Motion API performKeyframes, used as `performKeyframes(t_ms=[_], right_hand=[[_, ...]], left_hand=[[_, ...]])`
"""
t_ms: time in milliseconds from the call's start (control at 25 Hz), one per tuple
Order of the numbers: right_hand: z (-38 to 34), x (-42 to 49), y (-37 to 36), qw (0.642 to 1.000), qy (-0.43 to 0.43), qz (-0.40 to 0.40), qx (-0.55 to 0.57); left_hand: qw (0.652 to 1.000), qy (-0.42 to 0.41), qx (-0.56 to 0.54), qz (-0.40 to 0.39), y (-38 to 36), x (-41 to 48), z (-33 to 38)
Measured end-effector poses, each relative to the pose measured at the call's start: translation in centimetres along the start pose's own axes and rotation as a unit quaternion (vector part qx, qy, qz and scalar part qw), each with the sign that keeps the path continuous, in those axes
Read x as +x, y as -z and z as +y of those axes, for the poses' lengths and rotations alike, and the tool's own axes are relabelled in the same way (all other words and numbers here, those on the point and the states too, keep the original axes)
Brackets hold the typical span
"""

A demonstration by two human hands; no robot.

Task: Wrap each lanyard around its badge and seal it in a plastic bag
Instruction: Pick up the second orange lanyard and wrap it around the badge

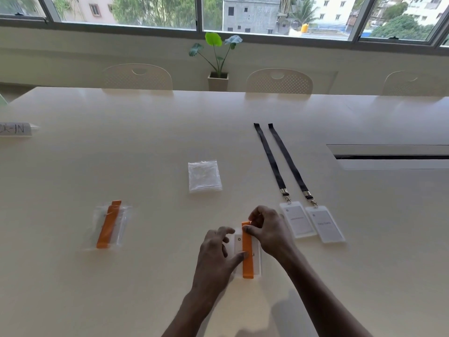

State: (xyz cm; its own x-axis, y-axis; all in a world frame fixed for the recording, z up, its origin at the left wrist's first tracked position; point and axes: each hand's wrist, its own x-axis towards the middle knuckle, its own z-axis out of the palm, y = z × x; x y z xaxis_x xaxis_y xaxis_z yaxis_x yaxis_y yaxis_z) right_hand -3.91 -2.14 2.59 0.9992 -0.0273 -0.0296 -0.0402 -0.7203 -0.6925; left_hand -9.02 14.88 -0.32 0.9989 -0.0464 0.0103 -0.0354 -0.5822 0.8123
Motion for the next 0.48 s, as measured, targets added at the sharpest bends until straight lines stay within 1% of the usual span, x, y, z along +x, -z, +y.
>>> performKeyframes(t_ms=[120, 240, 360, 480], right_hand=[[0.2, 0.1, 0.0, 0.999, -0.013, -0.026, 0.034], [0.3, 0.1, 0.0, 0.998, -0.017, -0.035, 0.044], [0.3, 0.6, 0.2, 0.998, -0.02, -0.039, 0.054], [0.2, 1.5, 0.2, 0.997, -0.027, -0.044, 0.06]], left_hand=[[1.0, -0.004, 0.001, 0.004, -0.2, 0.2, -0.2], [1.0, -0.008, -0.012, 0.012, 0.0, 0.5, -0.4], [0.998, -0.027, -0.026, 0.051, 0.4, 1.3, -0.7], [0.993, -0.041, 0.008, 0.108, 0.9, 2.7, -1.7]])
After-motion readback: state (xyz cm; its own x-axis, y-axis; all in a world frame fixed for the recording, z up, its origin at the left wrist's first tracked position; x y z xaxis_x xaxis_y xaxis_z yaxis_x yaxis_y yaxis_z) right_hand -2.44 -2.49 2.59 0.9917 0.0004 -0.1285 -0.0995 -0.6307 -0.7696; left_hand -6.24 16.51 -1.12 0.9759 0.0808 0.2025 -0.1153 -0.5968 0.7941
